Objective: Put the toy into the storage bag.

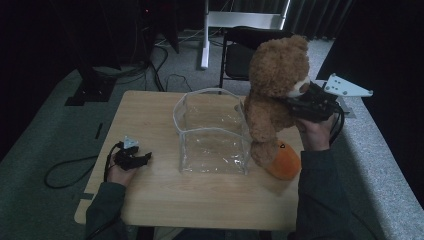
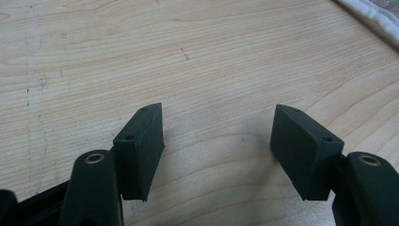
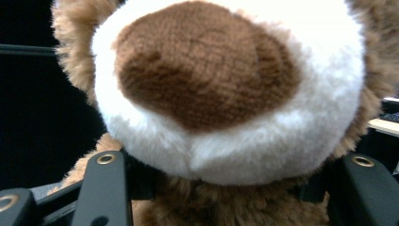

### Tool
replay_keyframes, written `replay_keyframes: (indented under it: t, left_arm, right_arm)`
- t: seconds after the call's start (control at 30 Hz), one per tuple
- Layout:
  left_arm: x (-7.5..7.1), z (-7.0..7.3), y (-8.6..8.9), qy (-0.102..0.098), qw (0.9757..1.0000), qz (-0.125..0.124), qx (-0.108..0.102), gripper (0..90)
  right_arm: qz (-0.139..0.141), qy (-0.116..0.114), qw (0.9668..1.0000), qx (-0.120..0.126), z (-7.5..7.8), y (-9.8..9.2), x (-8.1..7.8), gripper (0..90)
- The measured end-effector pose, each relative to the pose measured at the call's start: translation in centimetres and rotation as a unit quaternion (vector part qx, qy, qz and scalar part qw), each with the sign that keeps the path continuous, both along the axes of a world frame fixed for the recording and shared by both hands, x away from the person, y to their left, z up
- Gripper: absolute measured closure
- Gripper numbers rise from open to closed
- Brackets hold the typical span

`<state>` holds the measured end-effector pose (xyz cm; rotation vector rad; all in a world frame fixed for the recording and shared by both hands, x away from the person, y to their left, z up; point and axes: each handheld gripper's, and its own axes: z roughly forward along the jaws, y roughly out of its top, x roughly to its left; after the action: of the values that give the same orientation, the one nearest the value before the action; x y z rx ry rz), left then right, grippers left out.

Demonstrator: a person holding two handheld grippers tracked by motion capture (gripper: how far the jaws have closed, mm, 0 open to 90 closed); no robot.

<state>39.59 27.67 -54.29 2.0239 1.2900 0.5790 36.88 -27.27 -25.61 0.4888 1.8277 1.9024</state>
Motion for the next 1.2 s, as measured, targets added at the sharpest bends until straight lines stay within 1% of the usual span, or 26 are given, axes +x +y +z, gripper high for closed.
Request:
replay_keyframes:
  t: [0.17, 0.5, 0.8, 0.93, 1.13, 1.2]
  left_arm:
    - [0.0, 0.0, 0.0, 0.0, 1.0, 0.0, 0.0, 35.9]
    - [0.0, 0.0, 0.0, 0.001, 1.0, -0.001, 0.001, 35.9]
    - [0.0, 0.0, 0.0, 0.0, 1.0, 0.0, 0.0, 35.9]
    - [0.0, 0.0, 0.0, 0.0, 1.0, 0.0, 0.0, 35.9]
    - [0.0, 0.0, -0.1, 0.001, 1.0, -0.001, 0.0, 35.9]
    - [0.0, 0.0, -0.1, 0.001, 1.0, -0.001, 0.0, 35.9]
  right_arm:
    - [0.003, 0.001, 1.0, 0.005, 0.1, 0.3, 0.6, 38.6]
    - [-0.005, 0.004, 0.9999, 0.012, 0.3, 0.6, 2.0, 38.6]
    - [-0.005, 0.006, 0.9999, 0.015, 0.5, 1.2, 2.8, 38.6]
    - [-0.007, 0.009, 0.9998, 0.018, 0.7, 1.5, 3.5, 38.6]
    - [-0.007, 0.008, 0.9996, 0.026, 0.9, 1.9, 4.3, 38.6]
    - [-0.008, 0.011, 0.9995, 0.03, 0.9, 1.9, 4.5, 38.6]
